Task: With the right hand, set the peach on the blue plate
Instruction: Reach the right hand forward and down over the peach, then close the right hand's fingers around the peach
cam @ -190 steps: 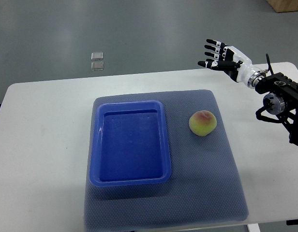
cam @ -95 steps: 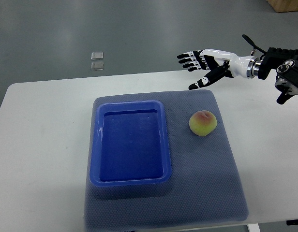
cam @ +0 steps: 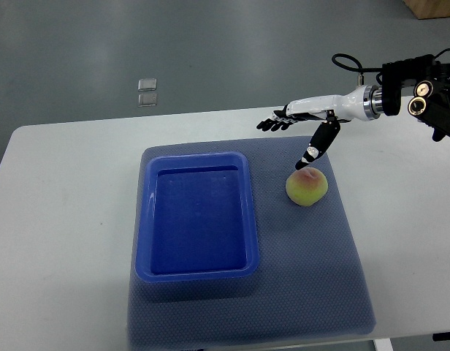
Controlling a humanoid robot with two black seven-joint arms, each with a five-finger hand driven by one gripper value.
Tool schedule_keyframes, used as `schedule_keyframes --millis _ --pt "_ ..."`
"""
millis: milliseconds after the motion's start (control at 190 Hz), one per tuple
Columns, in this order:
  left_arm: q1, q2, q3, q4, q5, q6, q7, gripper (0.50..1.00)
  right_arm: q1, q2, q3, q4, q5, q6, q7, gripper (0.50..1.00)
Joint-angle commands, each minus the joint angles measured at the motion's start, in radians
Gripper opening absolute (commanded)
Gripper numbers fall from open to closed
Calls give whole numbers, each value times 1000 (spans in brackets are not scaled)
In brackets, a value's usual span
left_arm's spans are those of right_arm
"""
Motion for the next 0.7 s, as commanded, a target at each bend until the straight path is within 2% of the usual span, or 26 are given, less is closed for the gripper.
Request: schedule_keyframes --millis 0,327,527,580,627,633,696 --pt "0 0 3 0 0 0 0 1000 3 2 -57 25 -66 0 1 928" --pt "0 0 6 0 2 0 0 1000 -14 33 -85 29 -256 0 2 926" --pt "0 0 6 -2 3 0 0 1000 -16 41 -125 25 -291 0 2 924" --pt "0 0 6 -2 3 0 0 1000 -17 42 -128 16 -299 -36 2 924" --pt "0 0 6 -2 3 0 0 1000 -17 42 -128 16 -299 -36 2 924" --pt "0 0 6 -2 3 0 0 1000 -19 42 -128 10 -302 -58 2 924" --pt "0 0 6 -2 3 0 0 1000 -23 42 -128 7 -304 -66 2 917"
